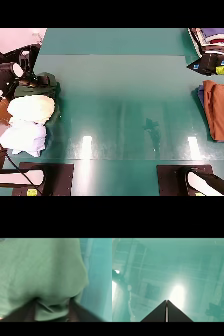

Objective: Fold the shirts.

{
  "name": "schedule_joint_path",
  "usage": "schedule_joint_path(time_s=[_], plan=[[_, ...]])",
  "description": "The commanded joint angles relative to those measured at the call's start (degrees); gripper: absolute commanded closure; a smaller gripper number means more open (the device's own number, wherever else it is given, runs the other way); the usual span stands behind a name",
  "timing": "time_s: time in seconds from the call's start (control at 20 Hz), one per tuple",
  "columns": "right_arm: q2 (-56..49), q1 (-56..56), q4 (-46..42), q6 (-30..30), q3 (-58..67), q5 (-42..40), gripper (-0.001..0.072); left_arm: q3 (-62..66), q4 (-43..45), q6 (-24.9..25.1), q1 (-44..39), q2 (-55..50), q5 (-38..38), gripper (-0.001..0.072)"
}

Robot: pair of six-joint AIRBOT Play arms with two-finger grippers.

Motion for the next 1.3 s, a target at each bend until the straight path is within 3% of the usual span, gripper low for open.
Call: schedule_joint_path(time_s=[0.0,0.3,0.45,0.7,0.9,1.2,1.25], plan=[[0.0,0.1,0.0,0.0,0.0,0.1,0.0691,0.9,0.1,-0.4,0.4,-0.8,-0.2,0.0672],[0.7,0.0,1.8,0.0,4.2,0.4,0.0691,11.0,-1.2,-0.3,0.3,11.9,-5.9,0.0681],[0.6,0.0,1.7,0.0,11.5,-0.6,0.0691,19.3,-7.9,3.7,-0.3,22.8,-12.9,0.0681],[0.6,0.0,1.3,0.0,22.1,-1.8,0.0691,23.5,-7.9,4.5,-14.4,34.4,-17.5,0.0684],[0.6,-0.1,1.3,0.0,25.4,-1.5,0.0691,21.7,-7.4,0.0,-31.7,30.9,-23.0,0.0684],[0.6,-0.1,1.3,0.0,25.5,0.3,0.0691,19.0,-7.5,0.2,-54.7,13.8,-22.7,0.0675],[0.7,-0.1,1.3,0.0,25.5,0.5,0.0691,19.0,-7.5,1.2,-56.3,11.2,-21.2,0.0477]])
